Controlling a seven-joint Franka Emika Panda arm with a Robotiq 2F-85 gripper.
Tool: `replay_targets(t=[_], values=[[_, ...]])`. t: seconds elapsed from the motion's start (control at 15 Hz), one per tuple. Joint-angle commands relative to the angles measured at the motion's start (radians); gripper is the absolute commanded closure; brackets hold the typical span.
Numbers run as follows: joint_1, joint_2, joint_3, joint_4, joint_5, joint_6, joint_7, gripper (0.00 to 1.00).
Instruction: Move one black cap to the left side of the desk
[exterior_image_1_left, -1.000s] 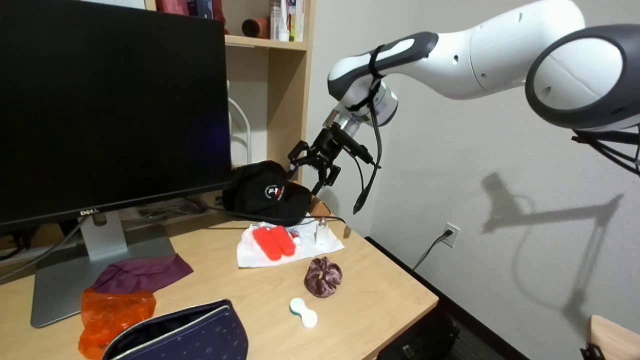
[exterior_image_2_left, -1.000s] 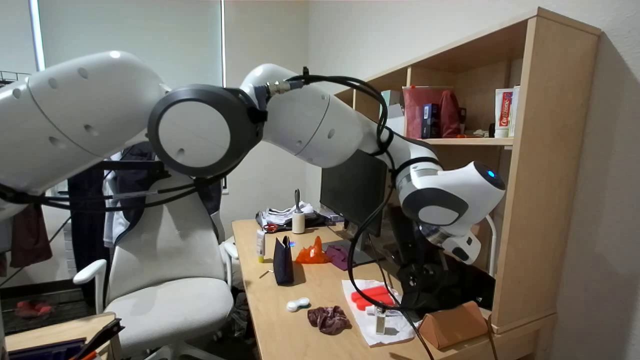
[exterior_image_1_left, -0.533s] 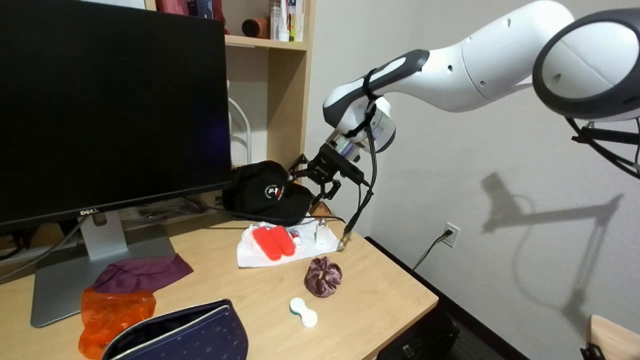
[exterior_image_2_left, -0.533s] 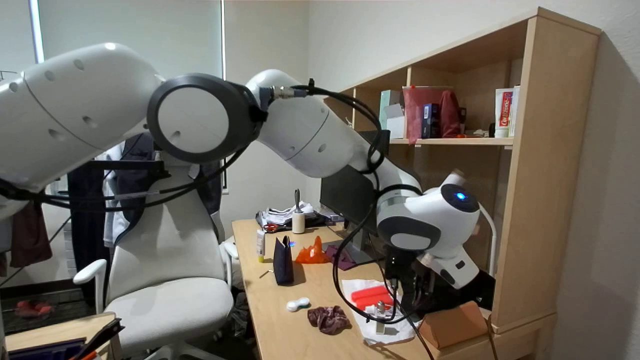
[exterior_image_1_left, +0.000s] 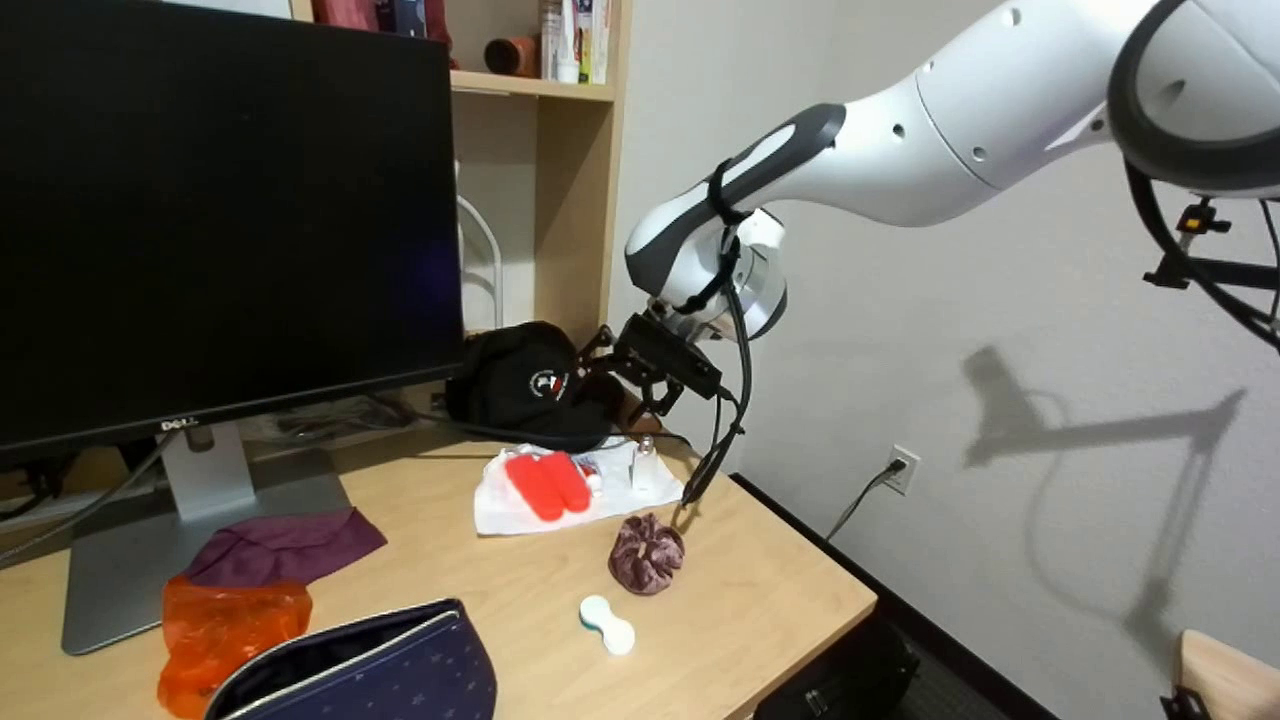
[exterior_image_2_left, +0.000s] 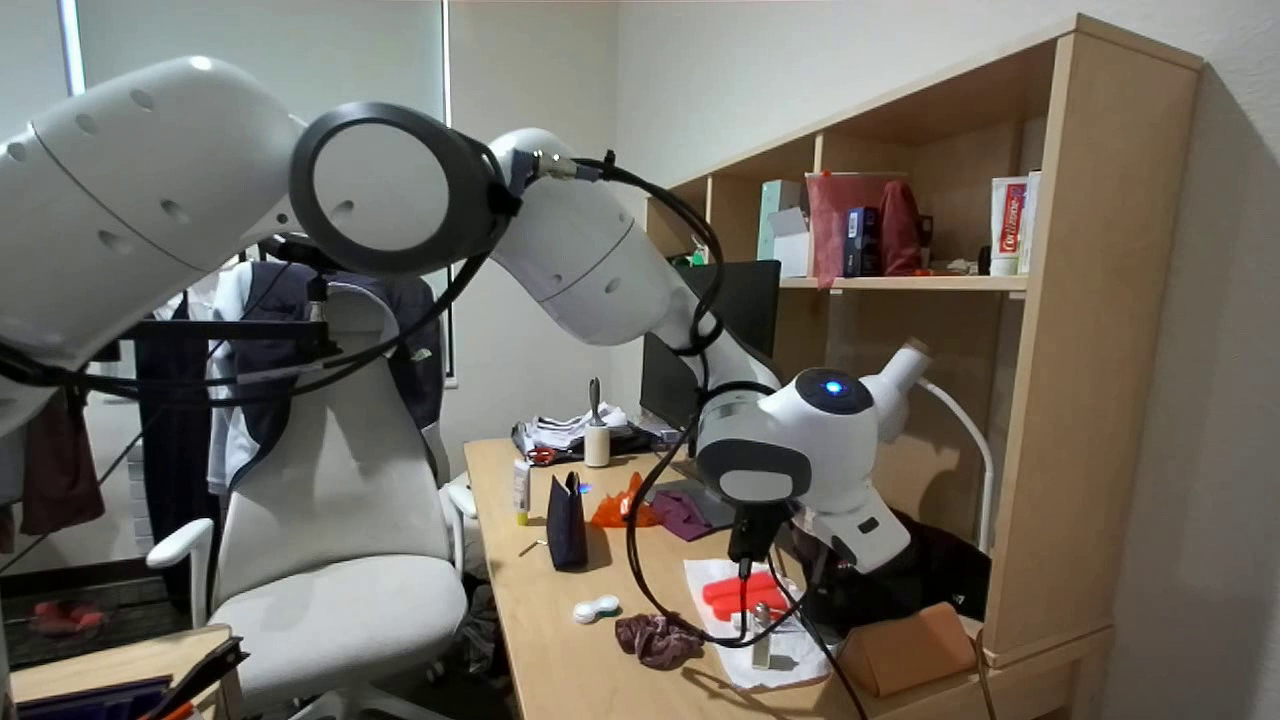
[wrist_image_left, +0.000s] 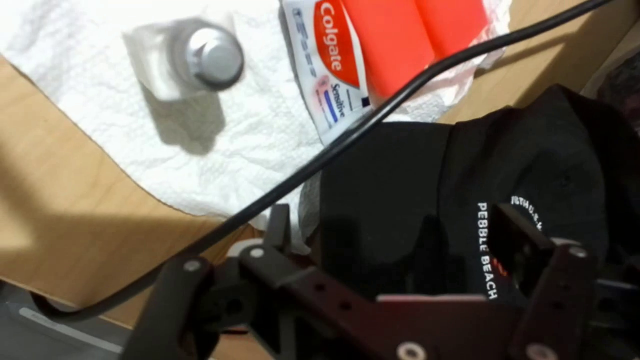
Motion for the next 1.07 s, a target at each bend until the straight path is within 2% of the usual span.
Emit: replay_targets(t=[0.0,0.07,0.13,0.47,0.8,0.93,1.0], values=[[0.01,-0.048,0.005,-0.078,0.003,0.049,-0.016,0.0],[0.012,-0.045,0.005,-0.076,-0.002,0.056,-0.024,0.25],[0.013,-0.043,0.007,-0.077,-0.005,0.067,-0.033,0.26],[0.01,-0.042,0.017,-0.081,-0.018,0.099,-0.063,0.61],[0.008,-0.044,0.024,-0.085,-0.02,0.111,-0.086,0.9],[0.009,-0.046,0.024,-0.087,-0.021,0.113,-0.088,0.93],[0.006,-0.045,0.026,-0.085,-0.022,0.106,-0.09,0.62]])
